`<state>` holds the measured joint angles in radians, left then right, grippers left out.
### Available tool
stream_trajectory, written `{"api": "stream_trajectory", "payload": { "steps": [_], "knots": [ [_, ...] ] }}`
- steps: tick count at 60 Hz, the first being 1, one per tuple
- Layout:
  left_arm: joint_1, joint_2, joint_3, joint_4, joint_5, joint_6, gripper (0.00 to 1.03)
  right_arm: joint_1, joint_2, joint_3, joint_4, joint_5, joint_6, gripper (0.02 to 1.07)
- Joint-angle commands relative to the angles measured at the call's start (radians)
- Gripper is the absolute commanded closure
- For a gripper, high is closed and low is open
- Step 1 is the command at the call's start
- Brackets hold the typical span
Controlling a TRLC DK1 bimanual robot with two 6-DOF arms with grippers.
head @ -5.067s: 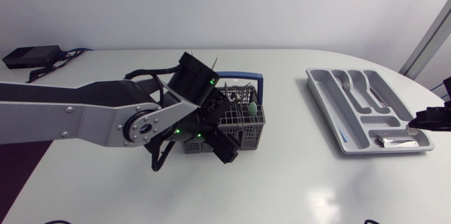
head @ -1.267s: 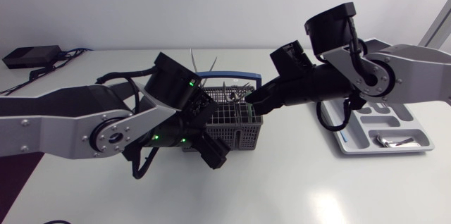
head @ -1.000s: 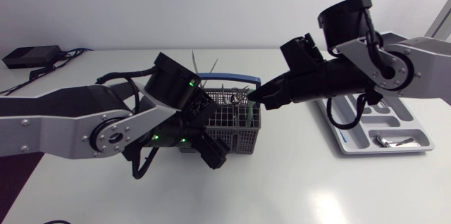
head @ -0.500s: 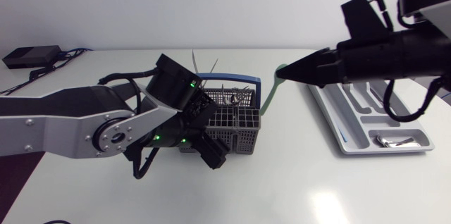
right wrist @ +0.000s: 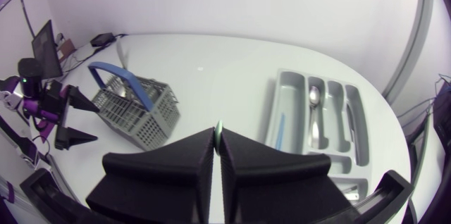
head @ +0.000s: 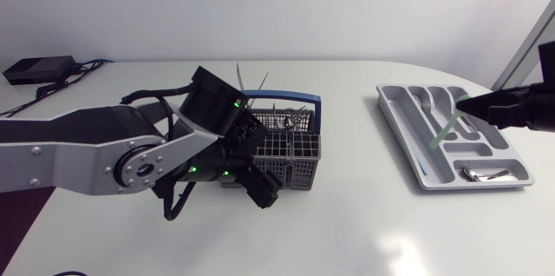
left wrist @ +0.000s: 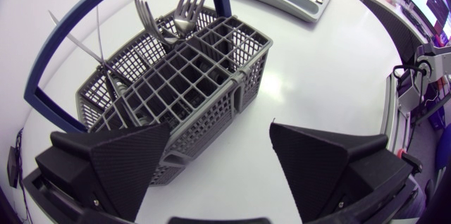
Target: Sort the cutlery from the basket into the organizer compartments.
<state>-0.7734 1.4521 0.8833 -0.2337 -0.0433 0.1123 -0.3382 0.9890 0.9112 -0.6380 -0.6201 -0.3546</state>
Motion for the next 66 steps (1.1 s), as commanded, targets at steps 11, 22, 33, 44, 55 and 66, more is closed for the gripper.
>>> {"api": "stream_trajectory", "payload": {
  "steps": [11, 22, 33, 44, 55, 66],
  "knots": [
    [0.011, 0.011, -0.010, 0.004, -0.009, 0.009, 0.05, -0.216, 0.122, -0.052, 0.043, 0.060, -0.196, 1.01],
    [0.011, 0.013, -0.010, 0.002, -0.010, 0.009, 0.05, -0.288, 0.217, -0.075, 0.135, 0.118, -0.270, 1.01],
    [0.013, 0.011, -0.014, 0.002, -0.010, 0.009, 0.05, -0.309, 0.298, -0.095, 0.242, 0.191, -0.303, 1.01],
    [0.019, 0.007, -0.017, 0.000, -0.012, 0.010, 0.05, -0.326, 0.402, -0.095, 0.340, 0.255, -0.331, 1.01],
    [0.022, 0.001, -0.018, -0.001, -0.010, 0.012, 0.05, -0.332, 0.543, -0.086, 0.440, 0.318, -0.371, 1.01],
    [0.029, -0.016, -0.017, -0.013, -0.010, 0.015, 0.05, -0.331, 0.637, -0.086, 0.501, 0.346, -0.389, 1.00]
  ]
}}
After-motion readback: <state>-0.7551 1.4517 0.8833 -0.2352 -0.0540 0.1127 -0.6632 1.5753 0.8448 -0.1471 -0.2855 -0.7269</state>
